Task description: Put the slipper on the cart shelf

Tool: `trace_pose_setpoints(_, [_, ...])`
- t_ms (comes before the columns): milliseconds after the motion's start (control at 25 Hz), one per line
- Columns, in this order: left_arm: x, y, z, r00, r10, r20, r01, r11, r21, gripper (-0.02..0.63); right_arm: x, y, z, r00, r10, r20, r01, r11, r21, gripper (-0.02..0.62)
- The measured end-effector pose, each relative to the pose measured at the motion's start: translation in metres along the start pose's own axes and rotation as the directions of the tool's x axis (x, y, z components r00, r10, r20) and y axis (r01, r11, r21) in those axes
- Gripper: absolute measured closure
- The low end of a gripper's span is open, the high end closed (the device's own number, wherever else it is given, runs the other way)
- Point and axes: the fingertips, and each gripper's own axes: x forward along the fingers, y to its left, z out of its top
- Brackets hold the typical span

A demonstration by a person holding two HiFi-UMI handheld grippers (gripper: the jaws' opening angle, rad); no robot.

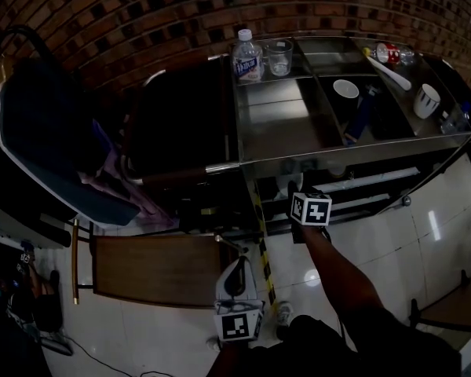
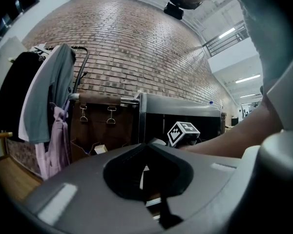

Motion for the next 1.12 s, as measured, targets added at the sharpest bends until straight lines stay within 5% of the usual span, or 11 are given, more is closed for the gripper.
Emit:
trace_pose_setpoints(280, [-0.005,0.001,-0.007,1.000,0.009,-0.011,-0.009,1.000,0.013,0.591,0.003,-0.007,-0.002,0.996,-0.088,0.018,0.090,0.986,-0.140,0.499])
trace_pose_setpoints(680, [-0.006,-0.005,-0.002,1.000,0.001,0.000,-0.001,1.000,0.007,0.591,0.005,-0.019,-0.003,0.988,-0.153,0.019,0.154,0.967,-0.205,0.436])
trace_pose_setpoints(1120, [-0.012,-0.010,0.001,1.000,-0.011,0.009,0.011,1.000,0.005,0.591,0.007,-0.035,-0.005,0.962,-0.269,0.055,0.271,0.899,-0.344,0.343])
